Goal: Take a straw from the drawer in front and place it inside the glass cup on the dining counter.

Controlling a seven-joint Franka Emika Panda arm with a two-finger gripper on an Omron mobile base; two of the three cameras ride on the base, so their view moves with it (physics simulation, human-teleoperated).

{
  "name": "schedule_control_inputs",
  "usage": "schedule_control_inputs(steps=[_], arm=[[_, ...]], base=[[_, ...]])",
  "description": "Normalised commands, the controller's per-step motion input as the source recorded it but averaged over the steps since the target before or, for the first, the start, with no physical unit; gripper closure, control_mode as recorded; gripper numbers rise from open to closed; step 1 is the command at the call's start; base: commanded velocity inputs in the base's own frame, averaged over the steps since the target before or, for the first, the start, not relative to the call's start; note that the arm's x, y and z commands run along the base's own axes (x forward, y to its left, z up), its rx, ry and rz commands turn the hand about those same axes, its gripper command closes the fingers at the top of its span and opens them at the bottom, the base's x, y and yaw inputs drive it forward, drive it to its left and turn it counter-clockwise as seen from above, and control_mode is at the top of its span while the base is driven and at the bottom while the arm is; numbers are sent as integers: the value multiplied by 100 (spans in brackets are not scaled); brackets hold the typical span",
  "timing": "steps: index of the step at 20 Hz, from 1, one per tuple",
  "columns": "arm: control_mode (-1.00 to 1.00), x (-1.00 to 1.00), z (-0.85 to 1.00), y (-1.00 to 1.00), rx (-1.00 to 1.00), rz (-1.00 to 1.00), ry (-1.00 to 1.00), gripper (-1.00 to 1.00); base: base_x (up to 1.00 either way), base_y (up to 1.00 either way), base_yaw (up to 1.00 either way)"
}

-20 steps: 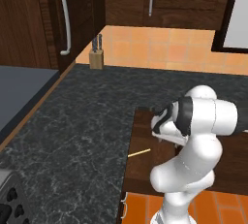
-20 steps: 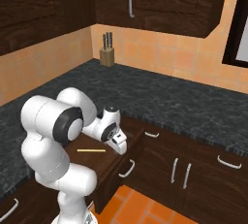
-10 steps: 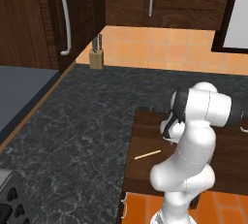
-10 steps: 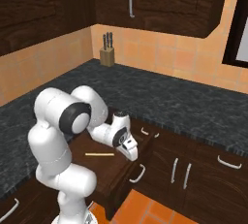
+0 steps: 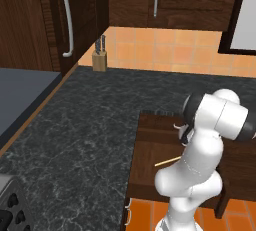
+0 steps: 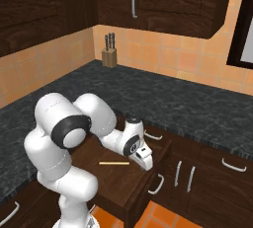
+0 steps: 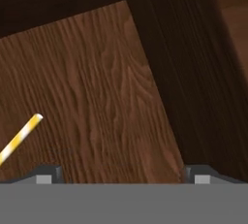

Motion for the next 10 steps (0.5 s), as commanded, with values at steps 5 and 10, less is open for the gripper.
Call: schedule_control_inputs(steps=[5,10], arm=[[-100,9,17,91,0,-6,0,-100],[-100,35,-9,27,0,-12,0,-100]], base=[[0,0,0],[0,0,0]])
